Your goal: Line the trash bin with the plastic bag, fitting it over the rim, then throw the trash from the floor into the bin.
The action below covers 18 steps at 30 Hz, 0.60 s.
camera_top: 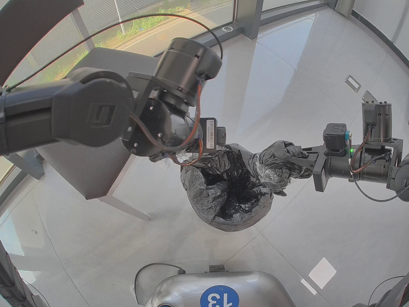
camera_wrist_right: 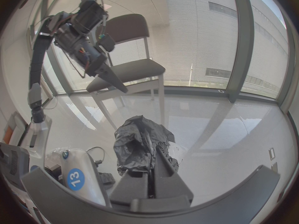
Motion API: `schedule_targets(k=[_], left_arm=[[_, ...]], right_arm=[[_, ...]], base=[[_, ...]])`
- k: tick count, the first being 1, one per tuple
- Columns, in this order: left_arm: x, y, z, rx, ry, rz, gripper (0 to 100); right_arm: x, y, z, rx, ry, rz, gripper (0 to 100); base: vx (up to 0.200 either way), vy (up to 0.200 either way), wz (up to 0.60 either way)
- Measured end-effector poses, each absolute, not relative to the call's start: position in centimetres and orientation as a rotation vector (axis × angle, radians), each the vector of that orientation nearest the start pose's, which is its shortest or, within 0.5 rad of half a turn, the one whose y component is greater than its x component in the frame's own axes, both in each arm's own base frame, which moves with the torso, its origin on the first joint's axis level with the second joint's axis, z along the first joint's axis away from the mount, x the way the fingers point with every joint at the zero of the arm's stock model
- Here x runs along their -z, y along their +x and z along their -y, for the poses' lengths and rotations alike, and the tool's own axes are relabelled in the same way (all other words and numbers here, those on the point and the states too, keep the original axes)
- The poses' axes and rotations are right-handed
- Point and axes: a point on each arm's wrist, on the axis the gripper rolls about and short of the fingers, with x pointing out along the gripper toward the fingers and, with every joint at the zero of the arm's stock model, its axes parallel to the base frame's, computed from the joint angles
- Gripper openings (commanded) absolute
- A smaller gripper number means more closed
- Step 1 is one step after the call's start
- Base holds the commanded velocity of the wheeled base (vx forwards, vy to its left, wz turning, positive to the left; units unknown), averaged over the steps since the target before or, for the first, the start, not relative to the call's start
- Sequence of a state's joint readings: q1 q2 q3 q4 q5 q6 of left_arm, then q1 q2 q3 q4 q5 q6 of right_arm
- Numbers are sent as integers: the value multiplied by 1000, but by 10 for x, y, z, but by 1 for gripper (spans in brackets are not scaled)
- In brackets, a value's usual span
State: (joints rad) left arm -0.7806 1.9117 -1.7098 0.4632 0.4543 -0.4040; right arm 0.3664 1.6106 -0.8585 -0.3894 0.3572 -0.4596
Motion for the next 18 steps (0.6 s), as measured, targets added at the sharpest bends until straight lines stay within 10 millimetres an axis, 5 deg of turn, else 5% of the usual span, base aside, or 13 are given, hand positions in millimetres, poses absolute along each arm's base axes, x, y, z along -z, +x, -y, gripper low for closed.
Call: schedule_targets(k=[9,18], left_arm=[[-273,256,231,186,-20,-570,100],[-282,257,220,172,-29,-541,100]], right_arm=[[-201,246,-138,-899,-424,-188,0],[-178,274,-154,-913,-417,-261,0]], base=[[0,0,0],[0,0,0]])
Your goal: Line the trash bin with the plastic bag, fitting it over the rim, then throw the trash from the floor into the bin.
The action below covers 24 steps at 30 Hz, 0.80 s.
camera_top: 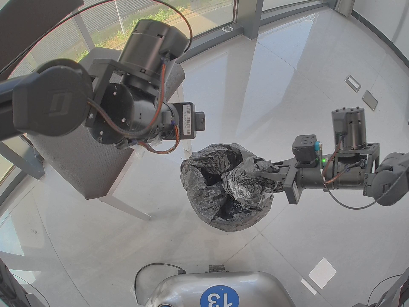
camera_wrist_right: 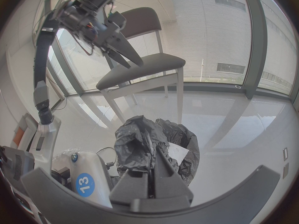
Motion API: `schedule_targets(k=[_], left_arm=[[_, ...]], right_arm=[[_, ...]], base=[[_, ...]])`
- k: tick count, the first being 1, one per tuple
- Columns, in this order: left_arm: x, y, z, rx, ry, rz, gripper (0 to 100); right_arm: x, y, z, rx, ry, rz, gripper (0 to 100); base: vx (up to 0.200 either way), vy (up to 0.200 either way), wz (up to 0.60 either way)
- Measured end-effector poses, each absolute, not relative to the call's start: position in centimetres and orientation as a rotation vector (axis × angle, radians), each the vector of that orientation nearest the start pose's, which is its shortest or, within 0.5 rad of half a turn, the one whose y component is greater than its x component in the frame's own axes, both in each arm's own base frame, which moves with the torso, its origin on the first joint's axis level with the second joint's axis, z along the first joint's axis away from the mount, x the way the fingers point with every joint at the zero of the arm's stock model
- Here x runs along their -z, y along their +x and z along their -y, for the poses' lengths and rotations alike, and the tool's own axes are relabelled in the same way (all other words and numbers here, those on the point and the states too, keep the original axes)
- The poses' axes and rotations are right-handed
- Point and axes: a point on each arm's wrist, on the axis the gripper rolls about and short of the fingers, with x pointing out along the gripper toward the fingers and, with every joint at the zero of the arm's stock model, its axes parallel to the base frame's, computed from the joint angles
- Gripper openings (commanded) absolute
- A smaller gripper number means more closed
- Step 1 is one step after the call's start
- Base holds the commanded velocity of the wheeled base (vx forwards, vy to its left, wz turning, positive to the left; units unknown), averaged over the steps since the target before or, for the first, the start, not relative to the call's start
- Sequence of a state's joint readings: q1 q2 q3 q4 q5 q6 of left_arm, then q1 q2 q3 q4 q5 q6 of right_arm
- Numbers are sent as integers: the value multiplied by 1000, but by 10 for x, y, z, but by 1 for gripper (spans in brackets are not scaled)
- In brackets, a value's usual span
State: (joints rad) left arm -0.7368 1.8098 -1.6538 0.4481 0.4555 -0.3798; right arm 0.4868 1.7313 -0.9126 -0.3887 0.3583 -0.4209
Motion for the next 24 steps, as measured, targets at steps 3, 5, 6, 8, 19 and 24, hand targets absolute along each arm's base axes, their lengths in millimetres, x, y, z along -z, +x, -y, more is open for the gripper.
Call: schedule_targets(k=[3,5,6,8,19,24], left_arm=[[-284,258,215,164,-36,-534,100],[-285,259,212,156,-40,-531,100],[-286,260,210,151,-42,-530,100],[-286,261,208,143,-45,-528,100],[-284,260,195,112,-42,-540,100],[-284,260,192,107,-44,-540,100]], right_arm=[[-174,289,-159,-906,-407,-270,0],[-170,299,-164,-904,-398,-278,0],[-168,304,-166,-901,-392,-284,0],[-162,313,-169,-897,-386,-299,0],[-115,349,-164,-861,-373,-427,0],[-105,362,-166,-853,-370,-442,0]], base=[[0,0,0],[0,0,0],[0,0,0],[0,0,0],[0,0,0],[0,0,0]])
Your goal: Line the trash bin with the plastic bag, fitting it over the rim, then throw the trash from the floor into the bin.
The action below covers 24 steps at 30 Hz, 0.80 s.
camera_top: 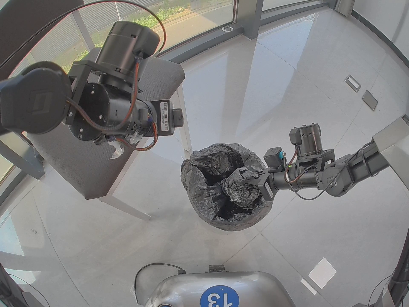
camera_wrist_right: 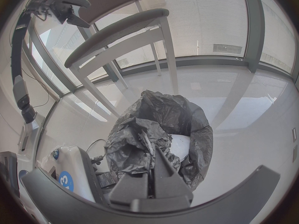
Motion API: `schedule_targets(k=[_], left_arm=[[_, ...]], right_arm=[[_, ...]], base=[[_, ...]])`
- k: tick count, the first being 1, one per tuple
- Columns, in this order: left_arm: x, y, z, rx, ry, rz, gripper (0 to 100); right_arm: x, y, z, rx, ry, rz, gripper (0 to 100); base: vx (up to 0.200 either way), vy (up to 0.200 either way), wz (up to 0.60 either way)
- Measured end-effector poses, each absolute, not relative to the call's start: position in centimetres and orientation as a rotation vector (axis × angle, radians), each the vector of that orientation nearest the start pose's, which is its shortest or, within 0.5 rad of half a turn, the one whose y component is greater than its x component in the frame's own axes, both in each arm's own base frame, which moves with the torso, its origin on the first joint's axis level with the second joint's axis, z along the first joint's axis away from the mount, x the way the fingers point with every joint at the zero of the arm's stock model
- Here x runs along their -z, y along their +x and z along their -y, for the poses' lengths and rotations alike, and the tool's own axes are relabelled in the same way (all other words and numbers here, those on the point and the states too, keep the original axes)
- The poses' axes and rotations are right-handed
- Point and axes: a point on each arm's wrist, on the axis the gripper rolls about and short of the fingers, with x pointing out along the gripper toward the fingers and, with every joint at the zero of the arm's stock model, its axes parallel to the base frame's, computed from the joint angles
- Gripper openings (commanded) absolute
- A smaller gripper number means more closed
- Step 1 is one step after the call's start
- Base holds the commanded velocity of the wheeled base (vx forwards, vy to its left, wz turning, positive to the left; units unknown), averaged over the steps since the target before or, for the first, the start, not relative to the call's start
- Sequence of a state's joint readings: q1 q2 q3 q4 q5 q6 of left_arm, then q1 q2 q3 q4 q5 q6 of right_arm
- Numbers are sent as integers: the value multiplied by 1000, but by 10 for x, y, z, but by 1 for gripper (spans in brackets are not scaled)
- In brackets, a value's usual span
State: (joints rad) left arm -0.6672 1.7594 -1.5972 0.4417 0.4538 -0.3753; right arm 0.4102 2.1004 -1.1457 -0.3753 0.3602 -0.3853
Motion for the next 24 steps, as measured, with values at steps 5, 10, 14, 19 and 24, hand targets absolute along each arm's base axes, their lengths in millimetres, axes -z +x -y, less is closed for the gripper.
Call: schedule_targets(k=[5,10,14,19,24], left_arm=[[-283,259,191,104,-41,-544,100],[-282,258,189,102,-40,-548,100],[-282,258,188,99,-40,-548,100],[-281,258,187,97,-38,-552,100],[-279,255,186,94,-34,-557,100]], right_arm=[[-99,374,-173,-856,-364,-453,0],[-96,378,-182,-870,-363,-454,100],[-95,379,-182,-870,-362,-454,100],[-95,383,-177,-855,-358,-456,100],[-100,385,-169,-835,-353,-450,100]], base=[[0,0,0],[0,0,0],[0,0,0],[0,0,0],[0,0,0]])
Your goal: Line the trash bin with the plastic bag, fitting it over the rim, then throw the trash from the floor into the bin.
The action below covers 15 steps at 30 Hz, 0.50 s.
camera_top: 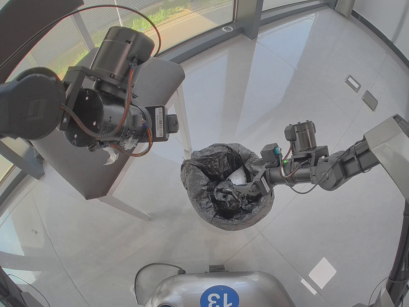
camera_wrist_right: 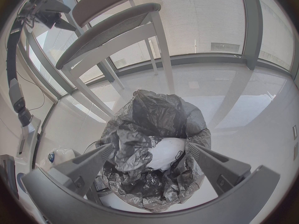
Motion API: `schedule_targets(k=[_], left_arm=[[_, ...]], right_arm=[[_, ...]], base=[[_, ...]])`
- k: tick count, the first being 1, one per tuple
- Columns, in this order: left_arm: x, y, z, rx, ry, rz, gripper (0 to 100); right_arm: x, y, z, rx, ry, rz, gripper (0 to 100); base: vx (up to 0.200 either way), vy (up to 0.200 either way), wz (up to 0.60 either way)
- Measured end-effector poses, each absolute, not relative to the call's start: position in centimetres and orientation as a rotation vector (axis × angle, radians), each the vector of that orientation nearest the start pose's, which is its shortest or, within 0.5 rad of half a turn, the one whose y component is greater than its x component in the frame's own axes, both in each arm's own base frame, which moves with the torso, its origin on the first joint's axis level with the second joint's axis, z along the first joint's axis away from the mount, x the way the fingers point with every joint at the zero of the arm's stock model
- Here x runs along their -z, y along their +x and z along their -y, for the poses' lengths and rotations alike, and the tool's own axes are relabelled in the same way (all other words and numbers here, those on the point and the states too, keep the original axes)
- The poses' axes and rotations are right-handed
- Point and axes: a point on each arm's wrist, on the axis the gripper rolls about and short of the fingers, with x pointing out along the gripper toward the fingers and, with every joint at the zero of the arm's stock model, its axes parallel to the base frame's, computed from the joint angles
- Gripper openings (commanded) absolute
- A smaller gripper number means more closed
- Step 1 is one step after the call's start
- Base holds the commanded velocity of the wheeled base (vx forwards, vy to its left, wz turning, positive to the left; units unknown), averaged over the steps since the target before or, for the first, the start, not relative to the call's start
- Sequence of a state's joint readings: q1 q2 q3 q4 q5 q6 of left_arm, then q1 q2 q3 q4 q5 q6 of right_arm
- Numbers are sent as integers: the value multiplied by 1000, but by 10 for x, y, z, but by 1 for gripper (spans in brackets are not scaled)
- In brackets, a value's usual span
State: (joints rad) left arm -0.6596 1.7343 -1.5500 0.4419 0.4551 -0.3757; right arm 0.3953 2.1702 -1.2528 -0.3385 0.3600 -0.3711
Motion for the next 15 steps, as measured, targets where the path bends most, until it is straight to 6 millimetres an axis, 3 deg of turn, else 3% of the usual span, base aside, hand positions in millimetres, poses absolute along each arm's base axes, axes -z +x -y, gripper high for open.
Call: schedule_targets(k=[8,15], left_arm=[[-275,248,180,94,-14,-575,100],[-269,231,176,131,28,-603,100]], right_arm=[[-137,370,-151,-787,-347,-386,100],[-187,329,-113,-655,-330,-348,100]], base=[[0,0,0],[0,0,0]])
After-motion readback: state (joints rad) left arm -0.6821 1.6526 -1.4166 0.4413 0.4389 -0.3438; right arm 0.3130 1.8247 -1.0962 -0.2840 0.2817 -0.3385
